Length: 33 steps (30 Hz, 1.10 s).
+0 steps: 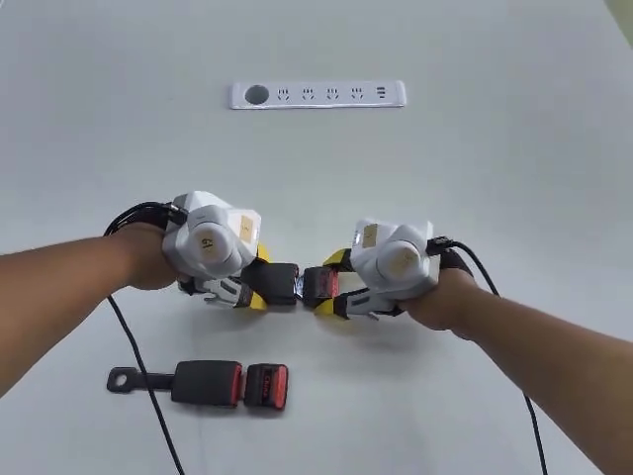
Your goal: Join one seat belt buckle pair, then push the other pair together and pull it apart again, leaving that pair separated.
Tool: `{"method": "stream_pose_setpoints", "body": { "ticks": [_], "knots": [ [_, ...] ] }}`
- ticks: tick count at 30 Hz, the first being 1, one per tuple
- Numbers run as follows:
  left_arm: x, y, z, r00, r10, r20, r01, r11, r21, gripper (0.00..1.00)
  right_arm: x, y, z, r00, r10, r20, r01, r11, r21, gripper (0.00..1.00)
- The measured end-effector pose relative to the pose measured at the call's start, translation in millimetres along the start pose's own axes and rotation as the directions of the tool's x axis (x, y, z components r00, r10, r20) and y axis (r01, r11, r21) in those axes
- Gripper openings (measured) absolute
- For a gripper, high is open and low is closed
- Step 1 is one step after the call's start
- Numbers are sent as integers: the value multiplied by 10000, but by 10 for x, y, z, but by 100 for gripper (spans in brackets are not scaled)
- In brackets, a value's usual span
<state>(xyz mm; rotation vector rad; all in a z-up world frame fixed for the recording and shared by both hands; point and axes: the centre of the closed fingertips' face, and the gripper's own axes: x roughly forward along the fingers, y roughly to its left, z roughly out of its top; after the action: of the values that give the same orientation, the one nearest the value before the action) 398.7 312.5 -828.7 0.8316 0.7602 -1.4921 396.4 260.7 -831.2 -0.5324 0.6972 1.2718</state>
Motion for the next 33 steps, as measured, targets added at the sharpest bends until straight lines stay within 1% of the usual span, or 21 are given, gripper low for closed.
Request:
{"method": "stream_pose_setpoints", "body": {
  "ticks": [8, 13, 15, 20, 22, 24, 26, 28, 33],
  "knots": [
    [0, 5, -2, 9998, 13, 197, -11, 10000, -66, 34, -7, 2, 0, 9999, -23, 125, 23, 10000, 17, 34],
    [-1, 2, 1, 9995, 17, 302, -13, 9999, -128, 34, -15, 3, -3, 9995, 2, 315, -3, 10000, 42, 34],
    [-4, 0, 3, 9992, 37, 397, -28, 9997, -235, 34, -23, 5, -2, 9991, -21, 414, 17, 10000, 90, 34],
    [-13, 4, 0, 9986, 21, 531, -7, 9996, -279, 34, -57, -2, -37, 9977, -65, 668, 52, 9998, 192, 35],
    [-15, 2, -4, 9981, 23, 612, -4, 9995, -302, 34, -78, -6, -70, 9978, -72, 654, 57, 9997, 227, 35],
    [-21, -12, 16, 9982, 7, 601, 6, 9998, -206, 34, -92, -13, -86, 9978, -79, 655, 64, 9997, 238, 35],
    [-29, -24, 28, 9976, 6, 685, 12, 9996, -267, 34, -116, -12, -107, 9975, -84, 702, 70, 9998, 201, 35],
    [-33, -27, 37, 9971, 9, 761, 14, 9995, -307, 34, -132, -3, -105, 9970, -72, 773, 59, 9998, 173, 35],
    [-30, -26, 37, 9963, 11, 864, 28, 9990, -446, 34, -148, -1, -111, 9974, 4, 722, -6, 10000, 26, 35]
  ]
}}
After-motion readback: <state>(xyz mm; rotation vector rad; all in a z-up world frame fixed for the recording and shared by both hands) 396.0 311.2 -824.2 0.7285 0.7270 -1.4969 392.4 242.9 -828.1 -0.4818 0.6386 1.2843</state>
